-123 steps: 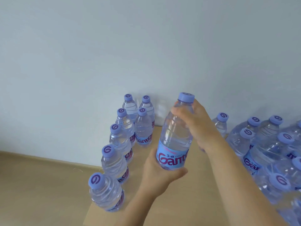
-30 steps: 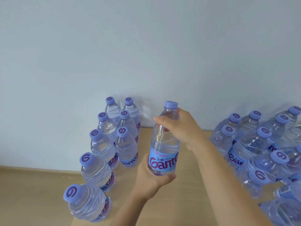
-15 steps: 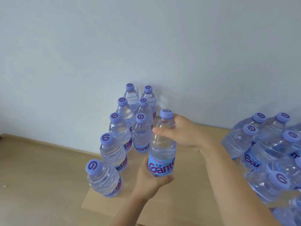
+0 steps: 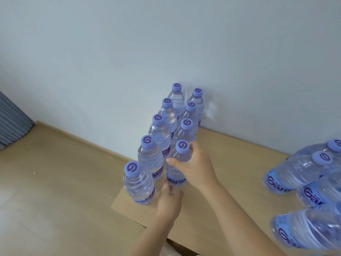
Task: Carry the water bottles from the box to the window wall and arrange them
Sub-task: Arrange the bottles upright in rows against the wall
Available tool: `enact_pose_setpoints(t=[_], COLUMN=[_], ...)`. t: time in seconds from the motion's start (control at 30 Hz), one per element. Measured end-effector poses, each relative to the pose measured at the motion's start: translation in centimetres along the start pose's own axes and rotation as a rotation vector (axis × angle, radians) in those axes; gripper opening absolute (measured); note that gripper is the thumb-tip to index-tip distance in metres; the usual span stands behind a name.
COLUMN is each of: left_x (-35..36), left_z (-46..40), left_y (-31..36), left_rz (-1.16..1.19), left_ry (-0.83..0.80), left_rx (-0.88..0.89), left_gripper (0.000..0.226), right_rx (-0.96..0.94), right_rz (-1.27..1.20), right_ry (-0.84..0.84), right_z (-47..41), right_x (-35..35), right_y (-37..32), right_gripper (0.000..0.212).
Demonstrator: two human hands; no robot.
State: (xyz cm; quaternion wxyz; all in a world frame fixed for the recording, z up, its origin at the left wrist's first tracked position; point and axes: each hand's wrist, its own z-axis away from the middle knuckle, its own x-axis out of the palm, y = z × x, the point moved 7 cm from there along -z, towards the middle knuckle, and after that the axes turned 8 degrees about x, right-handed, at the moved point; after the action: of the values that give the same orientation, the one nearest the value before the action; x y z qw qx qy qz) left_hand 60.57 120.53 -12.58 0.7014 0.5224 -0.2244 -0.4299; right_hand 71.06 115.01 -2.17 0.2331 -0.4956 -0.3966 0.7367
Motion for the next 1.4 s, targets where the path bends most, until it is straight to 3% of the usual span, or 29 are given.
enact_pose_setpoints(t=[0.37,0.43,0.57,0.67,0.73,0.83,0.93,1.07,1.13,1.3,1.4], left_x=[-0.8,-0.6,0.0,1.0,2.4,5.2,8.1,11.8,13.6,17.0,17.9], left_z=[-1.0,-0.9,0.1,1.0,1.7,2.2,1.9,1.8,1.9,2.4,2.4], left_y=[-0.7,-0.7,-0.2,-0.9,-0.8,0.1,0.8,2.8,3.7,5.3,5.9], left_rz=[0.066,0.053,0.075,0.072,0.077,0.023,-0.032,-0.072,-0.09,-0.135,-0.141], left_ry=[0.108,0.096,0.06,0.056,0.015,-0.109,-0.224,-0.367,-0.416,-0.52,-0.532], left_rx=[-0.017,-0.02,-0.084,-0.204,-0.233,-0.16,-0.118,-0.055,-0.031,0.012,0.025], left_gripper=[0.042,0.049,0.066,0.06,0.049,0.033,0.06,0.065,0.066,0.067,0.067], right_rx=[-0.12,-0.119,-0.078,-0.024,0.008,-0.001,-0.035,0.004,0.064,0.257,0.26], right_rz=[0.022,0.024,-0.038,-0.097,-0.103,-0.106,-0.101,-0.043,-0.011,-0.149,-0.241], right_ry=[0.063,0.059,-0.025,-0.112,-0.096,0.068,0.408,0.924,1.084,1.019,1.021], right_z=[-0.2,-0.3,-0.3,0.1,0.3,0.7,1.7,3.7,3.8,1.2,1.1], right_x=[1.0,1.0,1.0,0.4,-1.2,-5.3,-11.5,-19.9,-22.3,-22.7,-22.3], right_y=[-1.1,-1.0,-0.6,0.1,0.8,1.9,3.4,5.8,7.1,11.7,13.3], right_gripper=[0.055,0.058,0.066,0.074,0.069,0.037,0.025,0.032,0.042,0.061,0.057])
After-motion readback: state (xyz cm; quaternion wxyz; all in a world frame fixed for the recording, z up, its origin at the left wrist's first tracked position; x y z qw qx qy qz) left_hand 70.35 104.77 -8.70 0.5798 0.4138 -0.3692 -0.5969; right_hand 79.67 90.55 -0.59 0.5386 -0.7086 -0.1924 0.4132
